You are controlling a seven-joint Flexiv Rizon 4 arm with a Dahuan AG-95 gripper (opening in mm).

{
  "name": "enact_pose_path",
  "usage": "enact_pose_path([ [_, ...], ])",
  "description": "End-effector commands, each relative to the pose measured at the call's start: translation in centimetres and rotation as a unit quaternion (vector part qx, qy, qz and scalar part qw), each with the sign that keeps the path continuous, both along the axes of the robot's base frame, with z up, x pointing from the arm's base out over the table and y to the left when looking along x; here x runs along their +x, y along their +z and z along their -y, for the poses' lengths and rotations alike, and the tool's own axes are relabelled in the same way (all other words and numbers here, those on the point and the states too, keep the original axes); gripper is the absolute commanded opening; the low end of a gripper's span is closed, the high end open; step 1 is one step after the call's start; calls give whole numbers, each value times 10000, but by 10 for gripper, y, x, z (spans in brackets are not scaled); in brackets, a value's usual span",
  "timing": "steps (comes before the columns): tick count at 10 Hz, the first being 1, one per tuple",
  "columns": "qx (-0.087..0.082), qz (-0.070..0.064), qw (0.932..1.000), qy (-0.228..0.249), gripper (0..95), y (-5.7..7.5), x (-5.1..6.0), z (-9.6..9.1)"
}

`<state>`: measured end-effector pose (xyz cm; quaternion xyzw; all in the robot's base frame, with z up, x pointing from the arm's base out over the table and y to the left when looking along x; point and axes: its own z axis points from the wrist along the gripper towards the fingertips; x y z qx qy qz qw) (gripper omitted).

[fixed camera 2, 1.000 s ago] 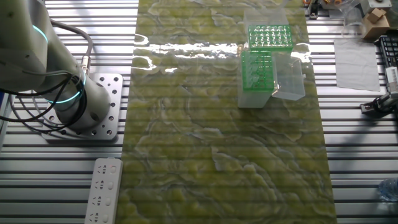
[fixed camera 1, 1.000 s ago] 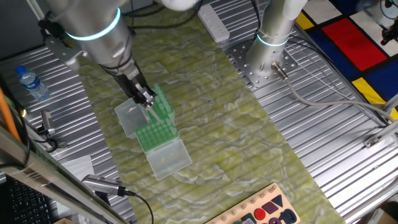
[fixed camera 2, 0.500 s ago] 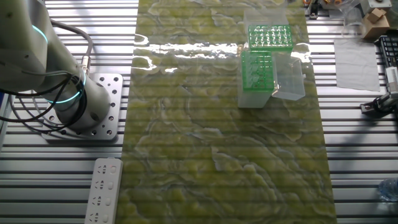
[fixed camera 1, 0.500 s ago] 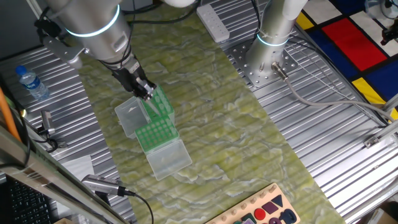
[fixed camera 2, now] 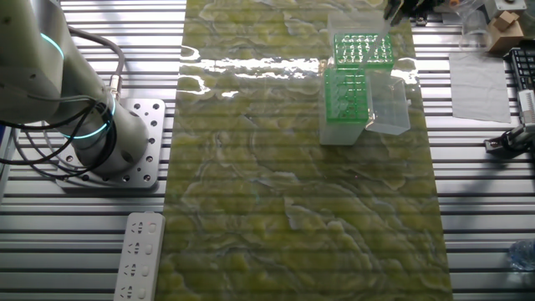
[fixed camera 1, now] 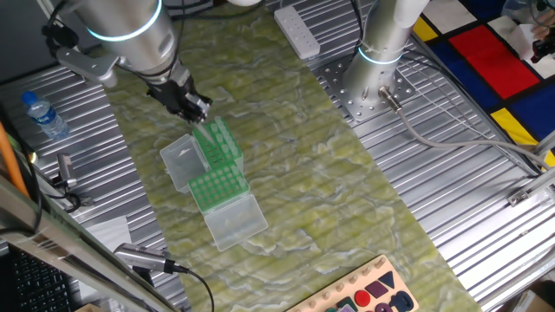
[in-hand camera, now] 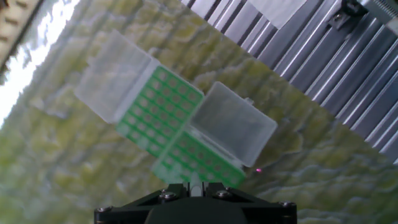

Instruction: Transfer all large pipette tips from one holder to another

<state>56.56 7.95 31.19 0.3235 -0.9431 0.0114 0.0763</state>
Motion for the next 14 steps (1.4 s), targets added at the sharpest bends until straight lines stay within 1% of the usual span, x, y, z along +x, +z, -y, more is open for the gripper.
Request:
enact_pose_path([
  [1,-65,-28,9990,450,0,-6,4,19],
  [2,-76,-29,9988,492,0,-7,4,22],
  [3,-144,-39,9978,643,0,-10,3,29],
  [4,-153,-37,9976,678,0,-11,3,31],
  [5,-143,10,9968,790,0,-14,2,40],
  [7,-147,39,9962,858,0,-18,1,47],
  [9,-162,43,9959,887,0,-19,1,49],
  [12,-141,54,9960,881,0,-22,-2,52],
  [14,-124,80,9959,890,0,-26,-5,54],
])
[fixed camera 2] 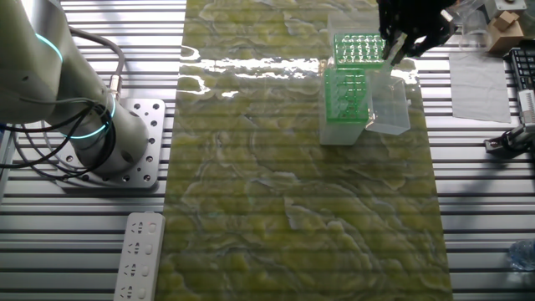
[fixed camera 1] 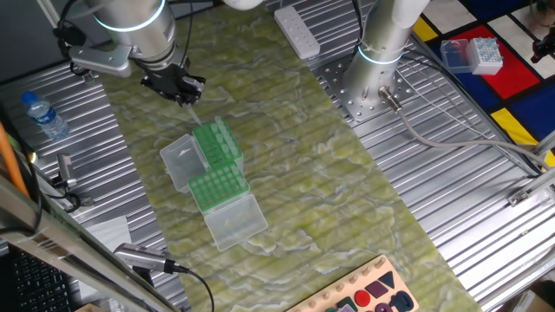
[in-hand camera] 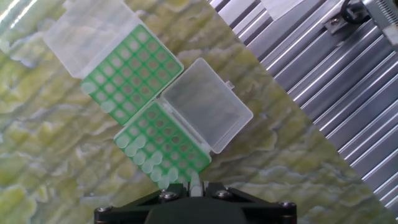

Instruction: Transfer all large pipette tips from one holder to another

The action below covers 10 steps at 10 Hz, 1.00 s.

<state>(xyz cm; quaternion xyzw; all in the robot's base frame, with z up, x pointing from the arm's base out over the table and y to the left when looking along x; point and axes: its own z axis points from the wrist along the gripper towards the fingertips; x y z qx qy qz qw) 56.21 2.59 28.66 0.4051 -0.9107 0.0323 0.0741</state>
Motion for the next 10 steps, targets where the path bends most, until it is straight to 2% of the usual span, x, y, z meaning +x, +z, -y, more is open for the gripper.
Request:
enact_pose_path([
  [1,16,33,10000,2,0,-2,-3,1],
  [4,50,60,10000,18,0,-6,-6,2],
  [10,124,198,9997,59,0,-14,-11,2],
])
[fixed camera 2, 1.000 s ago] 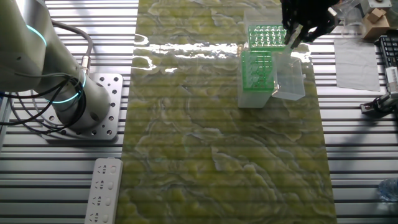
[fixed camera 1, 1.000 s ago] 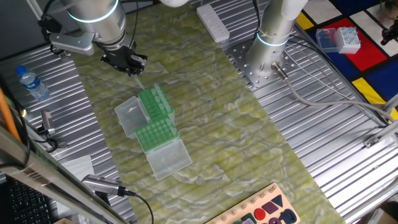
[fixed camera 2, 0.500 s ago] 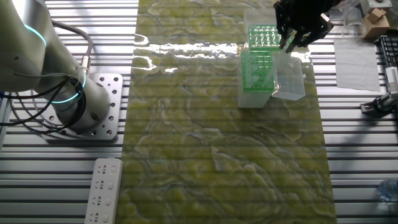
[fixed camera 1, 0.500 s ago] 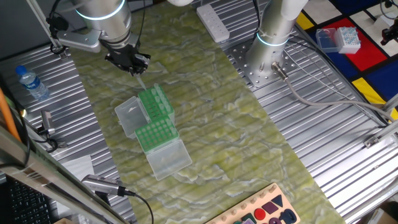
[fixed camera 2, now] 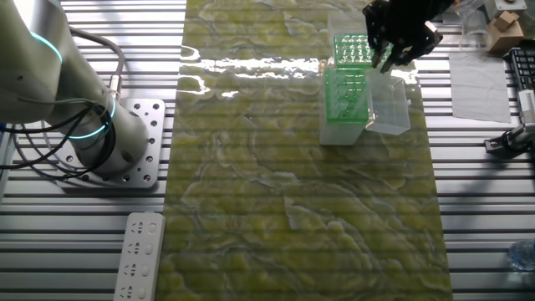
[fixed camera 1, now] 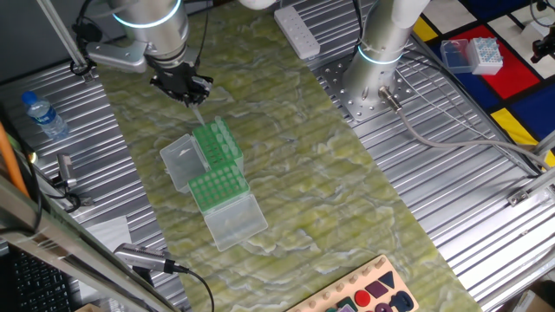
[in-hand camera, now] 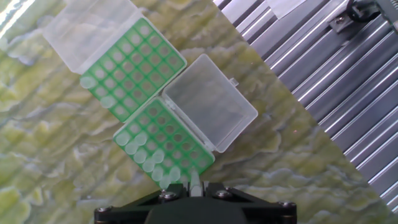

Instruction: Transfer all large pipette tips from one holder to another

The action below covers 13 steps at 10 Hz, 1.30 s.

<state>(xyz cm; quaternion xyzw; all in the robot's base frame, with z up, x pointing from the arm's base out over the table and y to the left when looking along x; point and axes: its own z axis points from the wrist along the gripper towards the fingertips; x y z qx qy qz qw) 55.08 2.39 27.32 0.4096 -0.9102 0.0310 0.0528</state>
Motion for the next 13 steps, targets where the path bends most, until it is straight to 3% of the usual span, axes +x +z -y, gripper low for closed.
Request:
enact_pose_path([
  [1,96,114,9998,92,0,-5,-2,1],
  [2,142,167,9996,154,190,-9,-3,3],
  [3,147,191,9995,189,190,-10,-3,4],
  [4,140,197,9995,219,380,-10,-3,4],
  [6,121,179,9995,209,380,-10,-3,3],
  [8,186,107,9988,-446,380,-9,1,-12],
  [13,186,107,9988,-446,380,-9,1,-12],
])
